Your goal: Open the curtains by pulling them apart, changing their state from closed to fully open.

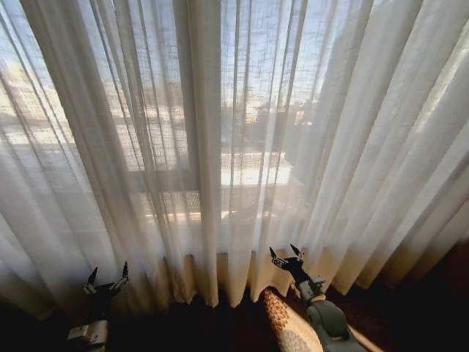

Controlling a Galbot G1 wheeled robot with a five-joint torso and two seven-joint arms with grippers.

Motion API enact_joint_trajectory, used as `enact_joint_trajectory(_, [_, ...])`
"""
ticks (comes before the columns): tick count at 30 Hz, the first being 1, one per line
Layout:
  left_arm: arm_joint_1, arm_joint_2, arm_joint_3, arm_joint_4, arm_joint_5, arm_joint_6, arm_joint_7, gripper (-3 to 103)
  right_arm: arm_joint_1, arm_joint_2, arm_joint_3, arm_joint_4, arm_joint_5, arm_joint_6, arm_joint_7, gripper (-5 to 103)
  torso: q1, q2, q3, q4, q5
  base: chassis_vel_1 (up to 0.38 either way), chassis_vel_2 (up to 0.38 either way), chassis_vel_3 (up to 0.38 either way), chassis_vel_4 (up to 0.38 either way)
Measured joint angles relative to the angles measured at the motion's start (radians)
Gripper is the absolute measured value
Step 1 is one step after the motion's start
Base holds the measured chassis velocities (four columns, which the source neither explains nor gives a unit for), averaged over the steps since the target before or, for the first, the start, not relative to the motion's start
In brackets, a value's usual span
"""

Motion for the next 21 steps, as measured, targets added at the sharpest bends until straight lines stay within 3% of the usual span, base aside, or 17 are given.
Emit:
enact_joint_trajectory(7, [0.0,0.0,0.0,0.0,0.0,0.0,0.0,100,0.064,-0.002,-0.037,-0.036,-0.014,0.001,0.038,100,0.001,0.0,0.0,0.0001,-0.0001,-0.099,0.12,0.084,-0.1])
enact_joint_trajectory(21, [0.0,0.0,0.0,0.0,0.0,0.0,0.0,100,0.225,0.005,-0.162,-0.181,-0.039,-0.015,0.078,100,0.0,0.0,0.0,0.0,-0.0002,0.013,-0.015,-0.012,0.015])
